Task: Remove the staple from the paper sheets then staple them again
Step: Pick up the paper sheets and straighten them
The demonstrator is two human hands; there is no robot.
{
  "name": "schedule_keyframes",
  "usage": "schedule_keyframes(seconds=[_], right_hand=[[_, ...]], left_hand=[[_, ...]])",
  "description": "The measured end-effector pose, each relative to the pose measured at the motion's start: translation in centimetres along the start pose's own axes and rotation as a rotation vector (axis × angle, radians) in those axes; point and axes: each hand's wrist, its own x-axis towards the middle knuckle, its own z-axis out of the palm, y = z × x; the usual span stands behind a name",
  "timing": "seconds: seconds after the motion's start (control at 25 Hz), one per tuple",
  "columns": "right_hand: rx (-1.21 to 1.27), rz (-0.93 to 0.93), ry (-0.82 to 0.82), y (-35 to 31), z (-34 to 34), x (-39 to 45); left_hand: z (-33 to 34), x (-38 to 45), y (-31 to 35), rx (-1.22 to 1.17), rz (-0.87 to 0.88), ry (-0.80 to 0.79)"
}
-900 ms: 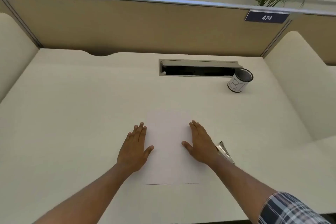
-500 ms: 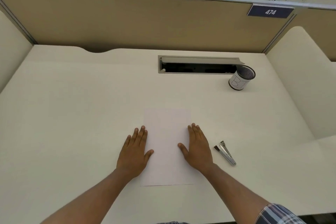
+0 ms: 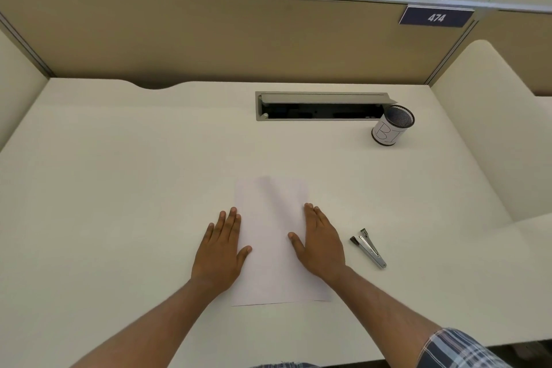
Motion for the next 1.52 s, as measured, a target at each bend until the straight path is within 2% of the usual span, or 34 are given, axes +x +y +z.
schedule_keyframes(seconds=[0.16,0.32,0.52,0.6,0.64,0.76,0.84,0.92,1.0,1.32,1.4,1.52], right_hand=[[0.201,0.055,-0.001,-1.2,-0.3,-0.4],[0.688,0.324,0.033,-2.5,-1.7,0.6],[1.132,0.649,0.059,-1.9,-3.0,2.1],[1.147,0.611,0.035,-1.5,-3.7,2.1],[1.102,0.559,0.028,-1.4,-4.1,2.0],[1.007,0.386,-0.011,-1.8,-5.3,1.5],[1.007,0.288,-0.039,-2.1,-6.2,1.4],[1.03,0.237,-0.025,-2.4,-7.2,1.3],[1.069,0.214,0.025,-2.6,-8.1,1.1],[1.154,0.07,0.28,-5.2,-10.6,-0.3],[1.132,0.045,0.322,-5.8,-11.1,-0.5],[1.109,0.003,0.361,-6.4,-11.8,-1.0]], left_hand=[[-0.2,0.0,0.1,-0.013,-0.003,-0.007],[-0.2,-0.1,0.0,-0.036,0.001,-0.001],[-0.4,0.2,-0.2,-0.044,-0.008,-0.03],[-1.0,0.2,0.0,-0.114,-0.023,-0.023],[-1.5,0.3,0.2,-0.221,-0.046,-0.003],[-3.8,1.5,1.3,-0.816,-0.269,0.132],[-6.0,2.7,1.5,-1.228,-0.45,0.156],[-7.9,3.3,1.3,-1.489,-0.481,0.14],[-9.3,2.8,1.6,-1.493,-0.395,0.183],[-14.6,0.7,5.8,-1.316,-0.062,0.513],[-15.4,0.0,6.1,-1.204,0.002,0.588],[-16.1,-0.9,6.1,-1.156,0.055,0.653]])
